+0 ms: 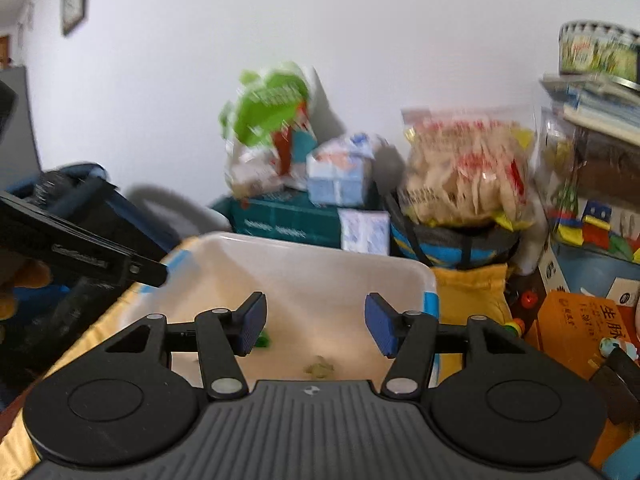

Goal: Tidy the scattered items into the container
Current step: 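Lift the black car and green brick over the container and open both tools, then grasp the small red brick with the right tool while the left tool grasps a black car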

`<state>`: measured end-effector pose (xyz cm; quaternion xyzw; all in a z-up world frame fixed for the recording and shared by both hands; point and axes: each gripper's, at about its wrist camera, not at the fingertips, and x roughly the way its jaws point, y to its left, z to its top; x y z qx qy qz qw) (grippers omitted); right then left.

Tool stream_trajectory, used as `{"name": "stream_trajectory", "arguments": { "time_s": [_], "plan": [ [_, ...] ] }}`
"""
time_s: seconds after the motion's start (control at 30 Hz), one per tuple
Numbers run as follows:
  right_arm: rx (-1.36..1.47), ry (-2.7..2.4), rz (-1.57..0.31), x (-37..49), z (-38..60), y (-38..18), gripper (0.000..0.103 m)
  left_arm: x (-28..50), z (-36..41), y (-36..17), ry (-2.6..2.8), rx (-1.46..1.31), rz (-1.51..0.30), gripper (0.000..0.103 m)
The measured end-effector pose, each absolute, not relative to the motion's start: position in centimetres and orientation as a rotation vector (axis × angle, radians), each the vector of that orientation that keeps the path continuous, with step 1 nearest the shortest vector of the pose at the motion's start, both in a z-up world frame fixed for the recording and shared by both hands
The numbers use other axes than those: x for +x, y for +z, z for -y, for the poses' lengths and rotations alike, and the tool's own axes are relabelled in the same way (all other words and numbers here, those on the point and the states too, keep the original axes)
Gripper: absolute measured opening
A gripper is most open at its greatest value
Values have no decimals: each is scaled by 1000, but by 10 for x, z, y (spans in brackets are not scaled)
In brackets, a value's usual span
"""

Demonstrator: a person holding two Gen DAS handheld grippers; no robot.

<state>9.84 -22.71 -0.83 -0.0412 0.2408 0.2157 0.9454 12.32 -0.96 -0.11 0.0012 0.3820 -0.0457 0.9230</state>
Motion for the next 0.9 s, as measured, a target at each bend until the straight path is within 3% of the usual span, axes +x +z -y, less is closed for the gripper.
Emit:
{"name": "stream_trajectory", "arguments": {
  "time_s": [0.1, 0.43, 0.9],
  "plan": [
    [-91, 476, -484, 65, 227, -22, 61, 95, 3, -17, -100, 66, -761, 57],
    [-158, 453, -737, 80, 228, -136, 51, 93, 1, -126, -84, 201, -922, 57],
    [-263, 539, -719, 98, 220, -160, 49, 105, 17, -151, -172, 223, -913, 57]
  ]
}}
